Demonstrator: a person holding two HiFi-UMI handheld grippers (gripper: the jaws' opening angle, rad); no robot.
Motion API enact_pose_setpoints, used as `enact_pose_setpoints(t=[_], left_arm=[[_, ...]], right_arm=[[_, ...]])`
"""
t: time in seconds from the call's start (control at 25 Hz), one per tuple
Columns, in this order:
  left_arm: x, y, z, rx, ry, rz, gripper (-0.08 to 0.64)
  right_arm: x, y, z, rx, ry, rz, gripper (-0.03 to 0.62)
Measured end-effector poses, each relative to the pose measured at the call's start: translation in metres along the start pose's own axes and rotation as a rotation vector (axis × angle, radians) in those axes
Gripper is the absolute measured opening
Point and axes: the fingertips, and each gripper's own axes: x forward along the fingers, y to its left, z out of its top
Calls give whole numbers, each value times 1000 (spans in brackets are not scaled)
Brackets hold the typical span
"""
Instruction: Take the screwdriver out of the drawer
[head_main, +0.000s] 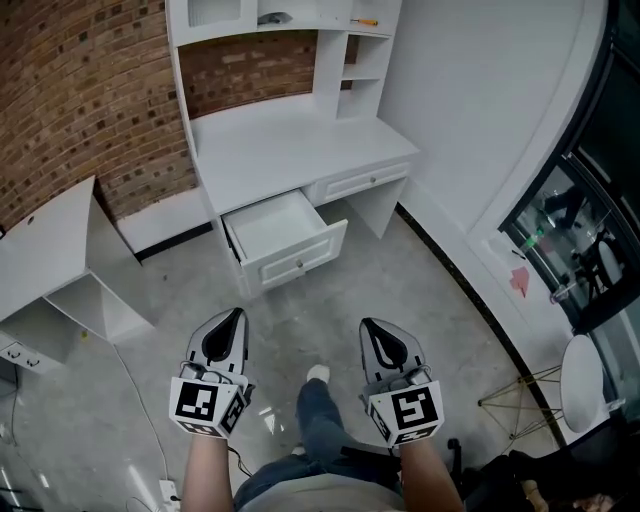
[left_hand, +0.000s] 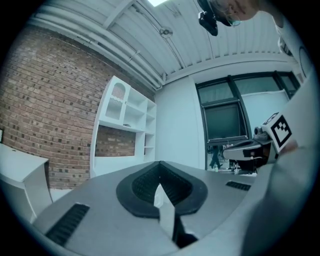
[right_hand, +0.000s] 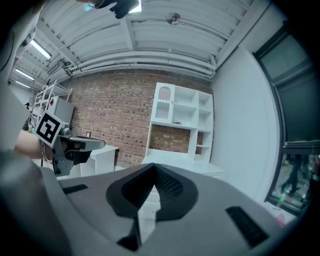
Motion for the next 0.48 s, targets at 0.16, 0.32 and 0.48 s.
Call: enact_pose_setpoints(t=[0.16,0.32,0.48], left_arm=[[53,26,-6,1,20,6,13],[121,55,-13,10,48,10,12],[192,88,-31,3,107,31,13]], right_arm=[[57,-24,-5,13,8,18,11],[123,-62,-7,28,16,23,11],[191,-101,-13,42,40,28,11]])
